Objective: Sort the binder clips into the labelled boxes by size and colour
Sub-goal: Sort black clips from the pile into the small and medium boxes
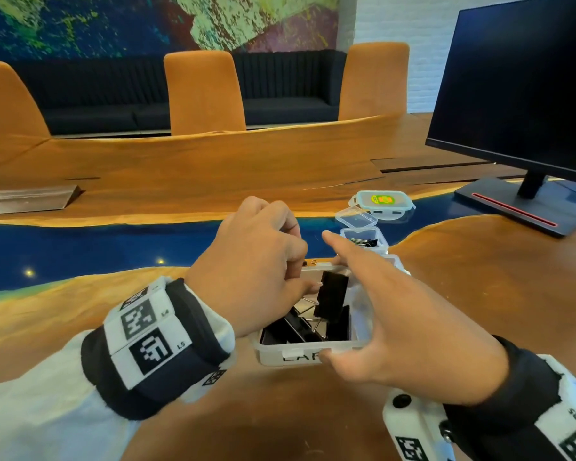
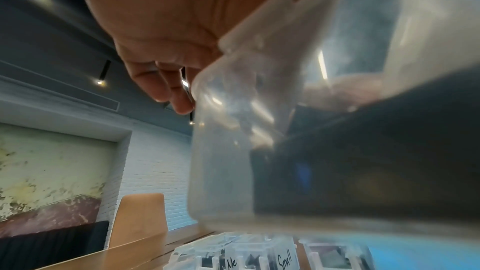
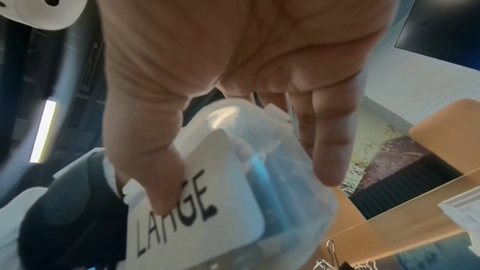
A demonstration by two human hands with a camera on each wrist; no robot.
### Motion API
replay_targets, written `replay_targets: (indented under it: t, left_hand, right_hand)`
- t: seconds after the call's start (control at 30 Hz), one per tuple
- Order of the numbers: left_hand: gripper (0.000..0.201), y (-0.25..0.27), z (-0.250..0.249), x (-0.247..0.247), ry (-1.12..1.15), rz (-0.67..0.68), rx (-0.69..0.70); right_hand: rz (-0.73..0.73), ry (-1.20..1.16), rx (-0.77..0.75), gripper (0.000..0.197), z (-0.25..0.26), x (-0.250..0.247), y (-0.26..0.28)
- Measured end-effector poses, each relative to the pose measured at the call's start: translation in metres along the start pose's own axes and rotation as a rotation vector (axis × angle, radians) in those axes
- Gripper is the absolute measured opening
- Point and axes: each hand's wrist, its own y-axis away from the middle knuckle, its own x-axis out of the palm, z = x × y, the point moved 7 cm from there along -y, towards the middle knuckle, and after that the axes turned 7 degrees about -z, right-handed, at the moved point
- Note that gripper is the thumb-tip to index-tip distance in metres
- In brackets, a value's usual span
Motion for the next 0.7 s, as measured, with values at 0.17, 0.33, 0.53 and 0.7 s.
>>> replay_targets:
  t: [0.17, 0.33, 0.53, 0.7]
  left_hand:
    - [0.035, 0.002, 0.002, 0.011, -0.096, 0.185, -0.029]
    - [0.038, 0.002, 0.011, 0.006, 0.039, 0.157, -0.037]
    - [0.017, -0.006, 0.025, 0.004, 0.245, 0.166, -0.165]
    - [0.021, -0.006, 0.028, 0.026, 0.202, 0.380, -0.199]
  right_hand:
    - [-0.019, 0.041, -0.016, 0.125, 0.002, -0.006, -0.001]
    - [-0.027, 0.055, -0.030, 0.118, 0.002, -0.005, -0.001]
    - [-0.031, 0.071, -0.074, 0.114, 0.005, -0.007, -0.001]
    - [0.034, 0.130, -0.116, 0.091, 0.005, 0.000, -0.002]
